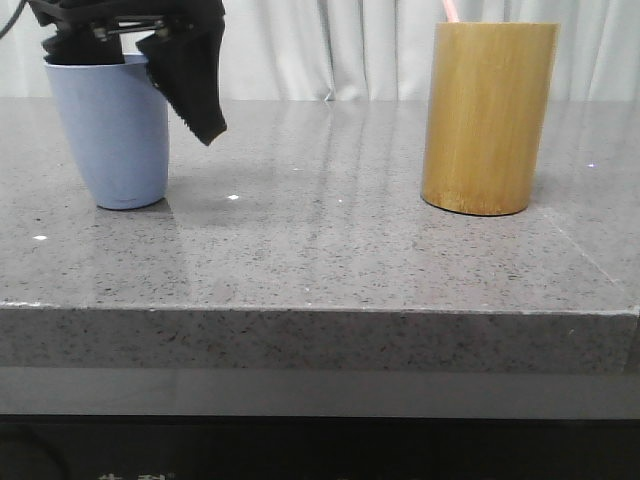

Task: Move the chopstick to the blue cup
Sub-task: 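Grasp the light blue cup rim with the left gripper and lift it, then carry the blue cup toward the bamboo holder and lower it beside it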

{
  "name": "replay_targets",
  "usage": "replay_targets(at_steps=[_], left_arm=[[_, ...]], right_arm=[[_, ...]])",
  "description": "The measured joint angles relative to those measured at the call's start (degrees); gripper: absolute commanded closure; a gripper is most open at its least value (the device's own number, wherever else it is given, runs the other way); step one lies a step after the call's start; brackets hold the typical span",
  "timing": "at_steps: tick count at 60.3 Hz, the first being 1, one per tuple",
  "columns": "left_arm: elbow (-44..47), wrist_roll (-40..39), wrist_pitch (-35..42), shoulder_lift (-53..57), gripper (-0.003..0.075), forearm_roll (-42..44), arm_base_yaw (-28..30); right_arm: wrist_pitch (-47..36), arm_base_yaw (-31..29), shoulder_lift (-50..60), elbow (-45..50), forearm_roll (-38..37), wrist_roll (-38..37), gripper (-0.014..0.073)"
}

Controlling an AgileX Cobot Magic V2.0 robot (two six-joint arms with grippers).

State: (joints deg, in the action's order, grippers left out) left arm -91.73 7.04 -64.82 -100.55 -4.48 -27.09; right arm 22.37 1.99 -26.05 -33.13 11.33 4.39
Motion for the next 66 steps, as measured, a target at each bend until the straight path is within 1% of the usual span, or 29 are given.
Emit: replay_targets(at_steps=[1, 11, 16, 28, 39, 47, 53, 66], left_arm=[[0.0, 0.0, 0.0, 0.0, 0.0389, 0.0, 0.0], [-0.1, 0.0, 0.0, 0.0, 0.0651, 0.1, 0.0], [-0.1, 0.1, -0.1, 0.0, 0.0741, 0.4, 0.0], [-1.8, 0.1, -2.2, 0.0, 0.0739, 0.5, -0.7], [-8.7, 0.1, -4.3, -0.1, 0.0739, 0.5, -4.5], [-13.2, 0.1, -2.4, -0.1, 0.0738, 0.3, -8.6], [-14.5, 0.1, -0.6, -0.1, 0.0738, -0.1, -11.0], [-15.5, 0.2, 1.3, -2.1, 0.0738, -0.4, -13.1]], right_arm=[[0.0, 0.0, 0.0, 0.0, 0.0, 0.0, -0.0006], [0.0, 0.0, 0.0, 0.0, 0.0, 0.0, -0.0006], [0.0, 0.0, 0.0, 0.0, 0.0, 0.0, -0.0006], [0.2, 0.0, 0.0, 0.0, 0.0, 0.0, -0.0006], [0.5, 0.0, 0.0, 0.0, 0.0, 0.0, -0.0006], [0.5, 0.0, 0.0, 0.0, 0.0, 0.0, -0.0006], [0.5, 0.0, 0.0, 0.0, 0.0, 0.0, -0.0006], [0.5, 0.0, 0.0, 0.0, 0.0, 0.0, -0.0006]])
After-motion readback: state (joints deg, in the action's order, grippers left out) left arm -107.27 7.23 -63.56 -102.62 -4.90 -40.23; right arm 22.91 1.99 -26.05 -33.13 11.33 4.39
